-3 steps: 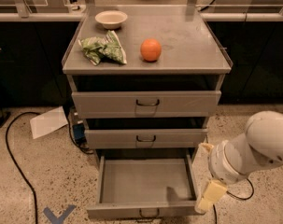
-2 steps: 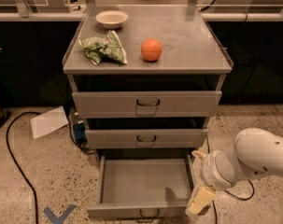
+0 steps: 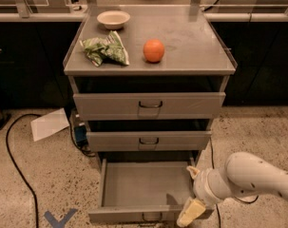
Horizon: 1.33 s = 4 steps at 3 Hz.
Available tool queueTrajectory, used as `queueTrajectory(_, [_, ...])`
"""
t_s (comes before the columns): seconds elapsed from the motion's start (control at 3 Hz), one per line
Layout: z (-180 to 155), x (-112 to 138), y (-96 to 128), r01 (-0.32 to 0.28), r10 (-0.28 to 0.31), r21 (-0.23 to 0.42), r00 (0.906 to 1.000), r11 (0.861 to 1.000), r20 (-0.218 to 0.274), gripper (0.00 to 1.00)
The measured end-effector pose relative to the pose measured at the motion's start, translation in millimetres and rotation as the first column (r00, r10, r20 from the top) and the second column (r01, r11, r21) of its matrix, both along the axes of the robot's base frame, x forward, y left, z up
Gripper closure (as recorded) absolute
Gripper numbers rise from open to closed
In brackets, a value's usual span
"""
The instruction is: Close bottom drawer
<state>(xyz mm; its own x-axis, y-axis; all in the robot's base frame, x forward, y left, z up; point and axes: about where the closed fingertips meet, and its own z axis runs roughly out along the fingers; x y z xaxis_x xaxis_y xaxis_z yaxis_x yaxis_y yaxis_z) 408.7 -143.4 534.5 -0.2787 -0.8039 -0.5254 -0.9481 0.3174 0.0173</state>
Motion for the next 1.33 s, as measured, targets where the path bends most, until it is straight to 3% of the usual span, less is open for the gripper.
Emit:
queueTrajectory(0.67, [-49.3,-18.6,-9.3,0.053,-0.05,0.033,0.9948,0.998,-0.089,0.0])
queueTrajectory(1.0, [-49.3,-18.6,-9.3,0.053,-0.05,0.033,0.9948,0.998,-0.089,0.0])
queueTrajectory(1.33, [-78.1,-14.3,-12.7,0.066,-0.062,0.049,0.9943,0.997,-0.086,0.0])
